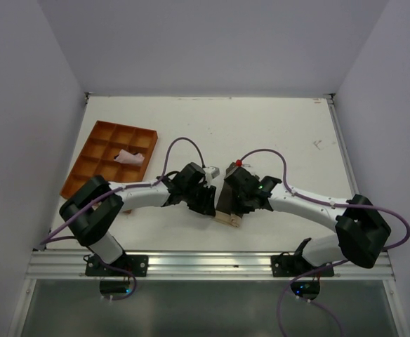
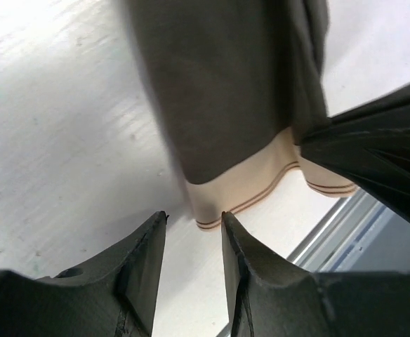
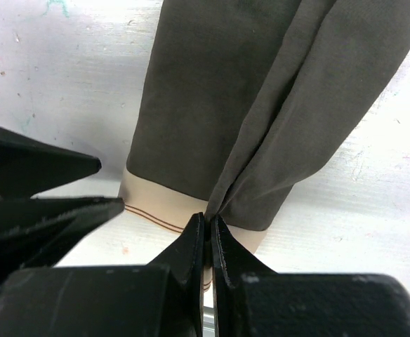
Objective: Roll the underwear
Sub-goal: Fold the underwear
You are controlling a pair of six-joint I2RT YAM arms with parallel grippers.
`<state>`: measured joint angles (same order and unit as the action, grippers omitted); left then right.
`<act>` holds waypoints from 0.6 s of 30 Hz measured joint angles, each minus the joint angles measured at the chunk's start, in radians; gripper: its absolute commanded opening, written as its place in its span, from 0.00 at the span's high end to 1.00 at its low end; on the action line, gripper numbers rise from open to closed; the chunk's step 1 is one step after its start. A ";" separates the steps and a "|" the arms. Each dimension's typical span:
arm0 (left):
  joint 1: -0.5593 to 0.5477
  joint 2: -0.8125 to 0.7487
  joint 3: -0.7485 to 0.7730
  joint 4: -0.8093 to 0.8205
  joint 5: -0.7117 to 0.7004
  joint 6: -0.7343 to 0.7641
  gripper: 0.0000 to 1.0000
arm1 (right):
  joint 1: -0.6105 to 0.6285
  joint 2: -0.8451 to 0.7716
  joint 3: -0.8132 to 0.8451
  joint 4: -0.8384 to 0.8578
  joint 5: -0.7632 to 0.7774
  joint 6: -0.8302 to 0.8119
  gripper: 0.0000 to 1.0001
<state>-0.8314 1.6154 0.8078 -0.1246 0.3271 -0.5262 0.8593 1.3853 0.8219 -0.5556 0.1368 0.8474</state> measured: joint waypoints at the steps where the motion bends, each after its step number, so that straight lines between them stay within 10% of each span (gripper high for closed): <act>1: 0.003 0.009 0.000 0.000 -0.001 0.000 0.60 | 0.000 0.000 0.000 0.000 0.000 0.000 1.00; 18: 0.026 0.052 0.000 0.045 0.030 0.014 0.61 | 0.000 0.029 0.047 -0.006 0.002 -0.011 1.00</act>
<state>-0.8051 1.6676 0.8078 -0.0792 0.3573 -0.5125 0.8593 1.4143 0.8688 -0.5613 0.1387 0.8360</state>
